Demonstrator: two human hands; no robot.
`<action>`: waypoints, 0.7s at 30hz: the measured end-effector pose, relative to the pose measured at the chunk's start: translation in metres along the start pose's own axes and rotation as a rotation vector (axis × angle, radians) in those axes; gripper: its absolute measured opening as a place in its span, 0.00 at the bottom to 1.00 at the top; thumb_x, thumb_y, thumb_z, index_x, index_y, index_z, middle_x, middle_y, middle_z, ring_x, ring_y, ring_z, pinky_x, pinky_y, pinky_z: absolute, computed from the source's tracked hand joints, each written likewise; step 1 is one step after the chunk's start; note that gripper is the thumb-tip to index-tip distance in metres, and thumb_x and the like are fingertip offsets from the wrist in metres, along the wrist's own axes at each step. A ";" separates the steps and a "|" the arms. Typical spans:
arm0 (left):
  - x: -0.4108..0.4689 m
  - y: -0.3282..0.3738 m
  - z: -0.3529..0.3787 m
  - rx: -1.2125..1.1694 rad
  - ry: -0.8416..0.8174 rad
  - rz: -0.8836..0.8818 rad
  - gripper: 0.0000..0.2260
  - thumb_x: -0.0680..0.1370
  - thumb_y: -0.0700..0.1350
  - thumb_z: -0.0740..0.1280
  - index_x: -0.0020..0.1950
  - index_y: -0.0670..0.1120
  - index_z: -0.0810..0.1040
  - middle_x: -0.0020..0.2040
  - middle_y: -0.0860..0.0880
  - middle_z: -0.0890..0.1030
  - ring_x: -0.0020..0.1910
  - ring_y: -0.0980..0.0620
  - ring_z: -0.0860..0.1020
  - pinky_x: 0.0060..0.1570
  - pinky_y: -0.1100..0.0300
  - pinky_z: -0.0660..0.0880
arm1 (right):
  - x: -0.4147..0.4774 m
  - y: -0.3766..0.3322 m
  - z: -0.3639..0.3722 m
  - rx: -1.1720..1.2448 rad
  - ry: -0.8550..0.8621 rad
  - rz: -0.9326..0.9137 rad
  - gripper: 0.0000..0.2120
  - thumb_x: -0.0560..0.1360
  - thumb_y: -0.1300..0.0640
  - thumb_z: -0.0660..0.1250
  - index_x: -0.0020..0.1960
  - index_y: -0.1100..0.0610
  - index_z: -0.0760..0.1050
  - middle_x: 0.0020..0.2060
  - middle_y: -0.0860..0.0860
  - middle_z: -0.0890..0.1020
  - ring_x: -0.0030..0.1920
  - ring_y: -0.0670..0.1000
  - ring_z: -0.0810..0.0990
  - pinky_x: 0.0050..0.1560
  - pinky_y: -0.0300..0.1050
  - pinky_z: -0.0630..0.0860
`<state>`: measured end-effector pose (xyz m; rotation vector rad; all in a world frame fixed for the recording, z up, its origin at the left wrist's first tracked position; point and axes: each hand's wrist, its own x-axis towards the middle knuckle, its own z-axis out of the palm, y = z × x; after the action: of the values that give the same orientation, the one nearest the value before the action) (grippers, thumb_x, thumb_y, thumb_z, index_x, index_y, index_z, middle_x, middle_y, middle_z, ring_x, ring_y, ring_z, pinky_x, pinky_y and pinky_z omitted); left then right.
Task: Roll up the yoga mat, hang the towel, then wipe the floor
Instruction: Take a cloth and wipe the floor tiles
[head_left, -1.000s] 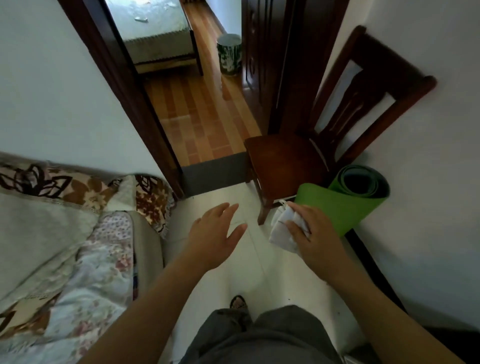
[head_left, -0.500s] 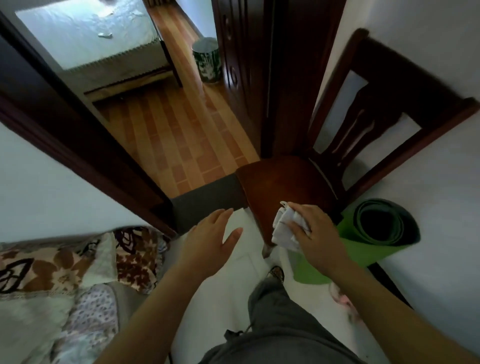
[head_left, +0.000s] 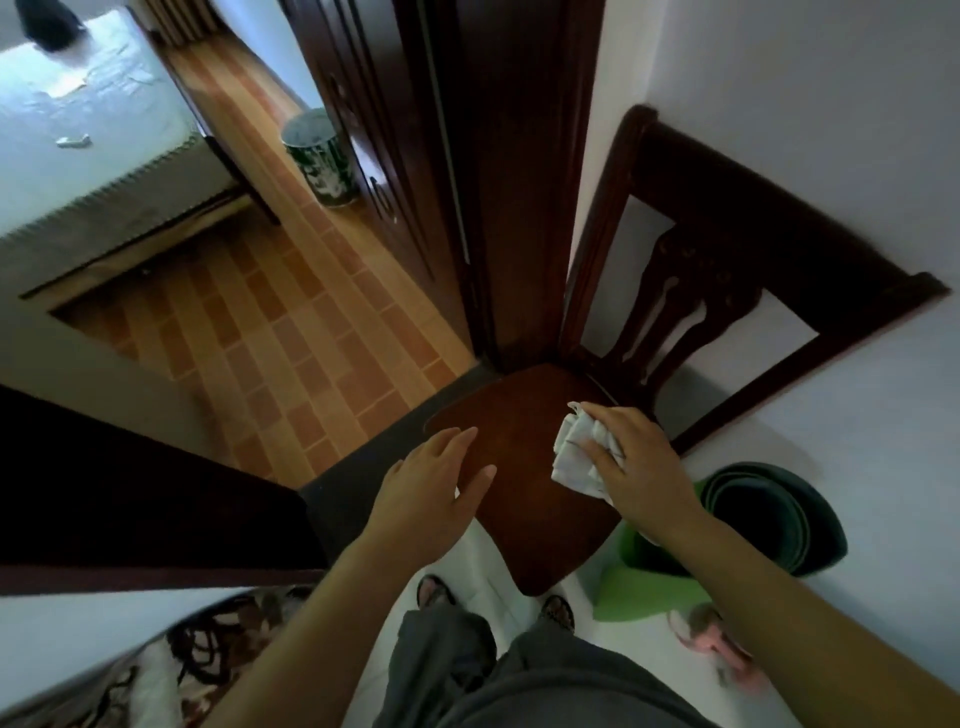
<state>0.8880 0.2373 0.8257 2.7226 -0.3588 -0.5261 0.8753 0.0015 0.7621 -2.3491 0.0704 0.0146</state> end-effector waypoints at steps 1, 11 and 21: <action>0.012 -0.001 -0.003 -0.002 -0.017 0.019 0.26 0.79 0.60 0.52 0.75 0.52 0.57 0.74 0.52 0.61 0.72 0.52 0.62 0.69 0.49 0.64 | 0.007 0.001 0.000 -0.004 0.008 0.026 0.17 0.78 0.49 0.61 0.66 0.42 0.68 0.56 0.44 0.74 0.55 0.48 0.73 0.54 0.52 0.73; 0.137 -0.019 -0.038 0.058 -0.225 0.252 0.26 0.79 0.60 0.51 0.75 0.52 0.57 0.74 0.52 0.61 0.70 0.51 0.65 0.67 0.49 0.66 | 0.076 -0.009 0.003 -0.032 0.117 0.271 0.18 0.78 0.46 0.57 0.68 0.41 0.65 0.59 0.43 0.72 0.59 0.47 0.71 0.59 0.53 0.71; 0.241 -0.014 -0.073 0.166 -0.341 0.487 0.26 0.79 0.60 0.52 0.75 0.52 0.55 0.76 0.50 0.59 0.73 0.52 0.59 0.70 0.47 0.60 | 0.123 -0.024 0.011 -0.073 0.156 0.520 0.25 0.77 0.45 0.59 0.73 0.46 0.60 0.72 0.48 0.62 0.72 0.50 0.59 0.69 0.47 0.61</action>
<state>1.1362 0.1972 0.8094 2.5484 -1.1600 -0.8418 0.9992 0.0205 0.7675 -2.3363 0.7652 0.0896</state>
